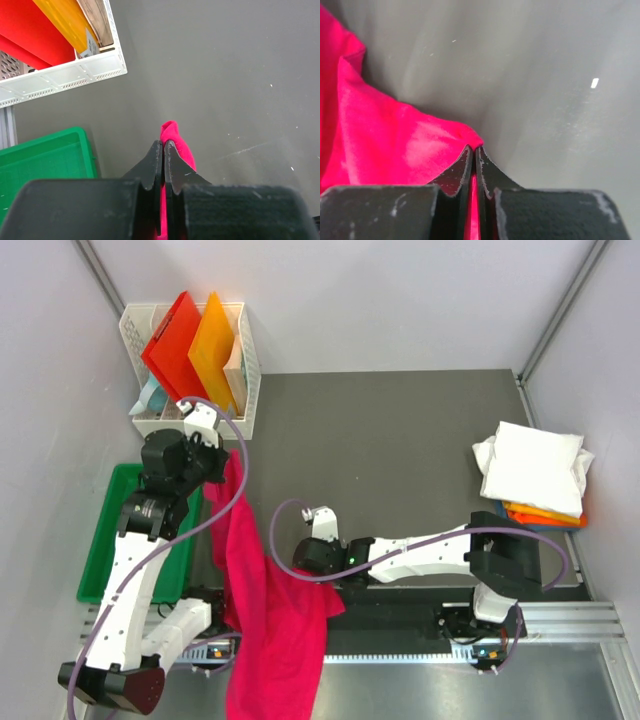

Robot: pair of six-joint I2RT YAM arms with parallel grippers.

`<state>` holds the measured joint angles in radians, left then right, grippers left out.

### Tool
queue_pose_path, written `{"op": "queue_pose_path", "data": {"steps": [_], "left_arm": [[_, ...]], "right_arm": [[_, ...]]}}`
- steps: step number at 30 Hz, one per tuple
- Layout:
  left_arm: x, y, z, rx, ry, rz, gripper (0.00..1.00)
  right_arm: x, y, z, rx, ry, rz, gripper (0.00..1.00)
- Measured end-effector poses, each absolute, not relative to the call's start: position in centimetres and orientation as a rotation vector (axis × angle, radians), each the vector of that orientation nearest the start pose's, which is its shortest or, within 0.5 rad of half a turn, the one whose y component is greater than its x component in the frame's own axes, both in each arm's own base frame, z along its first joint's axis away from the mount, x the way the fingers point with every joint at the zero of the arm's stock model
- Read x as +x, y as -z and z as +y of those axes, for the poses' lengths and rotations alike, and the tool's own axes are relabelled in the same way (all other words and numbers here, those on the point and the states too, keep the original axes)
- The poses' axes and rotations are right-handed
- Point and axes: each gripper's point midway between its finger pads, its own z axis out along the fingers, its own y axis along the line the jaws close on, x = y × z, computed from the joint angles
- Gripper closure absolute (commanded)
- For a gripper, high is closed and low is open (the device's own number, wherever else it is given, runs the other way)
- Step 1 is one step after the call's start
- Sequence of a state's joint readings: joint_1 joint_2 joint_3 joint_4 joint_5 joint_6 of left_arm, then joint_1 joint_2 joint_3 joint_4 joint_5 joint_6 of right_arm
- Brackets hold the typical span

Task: Fold and stack the t-shirts
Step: Flatten out the tshirt

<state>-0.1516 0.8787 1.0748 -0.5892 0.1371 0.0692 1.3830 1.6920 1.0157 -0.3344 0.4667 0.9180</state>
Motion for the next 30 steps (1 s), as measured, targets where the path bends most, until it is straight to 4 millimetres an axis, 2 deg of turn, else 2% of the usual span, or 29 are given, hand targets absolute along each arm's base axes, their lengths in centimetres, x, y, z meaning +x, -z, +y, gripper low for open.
{"op": "queue_pose_path", "data": {"steps": [2, 4, 6, 7, 9, 12, 14, 16, 18, 19, 21, 23, 30], "left_arm": [[28.7, -29.0, -6.5, 0.305, 0.188, 1.942, 1.0], [28.7, -29.0, -6.4, 0.302, 0.183, 1.943, 1.0], [28.5, -29.0, -6.2, 0.294, 0.17, 1.945, 1.0], [28.4, -29.1, -6.0, 0.29, 0.164, 1.946, 1.0], [28.2, -30.0, -5.7, 0.28, 0.15, 1.94, 1.0], [27.9, -33.1, -5.4, 0.261, 0.134, 1.894, 1.0], [27.8, -36.2, -5.2, 0.243, 0.128, 1.831, 1.0], [27.4, -39.5, -5.0, 0.225, 0.122, 1.757, 1.0], [26.6, -41.9, -4.8, 0.217, 0.119, 1.698, 1.0], [26.2, -43.0, -4.7, 0.214, 0.118, 1.67, 1.0], [24.8, -44.9, -4.5, 0.21, 0.119, 1.622, 1.0], [23.2, -46.6, -4.3, 0.208, 0.12, 1.581, 1.0], [16.3, -53.6, -3.0, 0.185, 0.108, 1.387, 1.0]], "right_arm": [[12.4, -4.8, 37.0, -0.388, -0.386, 2.429, 1.0], [12.9, -5.4, 35.8, -0.36, -0.326, 2.406, 1.0], [13.5, -7.3, 34.3, -0.325, -0.27, 2.366, 1.0], [14.1, -9.2, 33.4, -0.298, -0.248, 2.326, 1.0], [15.4, -14.8, 31.8, -0.22, -0.258, 2.228, 1.0], [17.4, -26.7, 28.9, -0.052, -0.357, 2.03, 1.0], [18.2, -35.1, 25.5, 0.086, -0.441, 1.894, 1.0], [18.5, -42.1, 20.6, 0.221, -0.491, 1.777, 1.0], [18.4, -45.6, 16.4, 0.297, -0.496, 1.71, 1.0], [18.4, -46.7, 14.4, 0.325, -0.488, 1.685, 1.0], [18.2, -47.7, 11.2, 0.342, -0.448, 1.656, 1.0], [18.2, -47.7, 9.5, 0.321, -0.385, 1.649, 1.0], [18.5, -48.3, 8.1, 0.208, -0.216, 1.63, 1.0]]}}
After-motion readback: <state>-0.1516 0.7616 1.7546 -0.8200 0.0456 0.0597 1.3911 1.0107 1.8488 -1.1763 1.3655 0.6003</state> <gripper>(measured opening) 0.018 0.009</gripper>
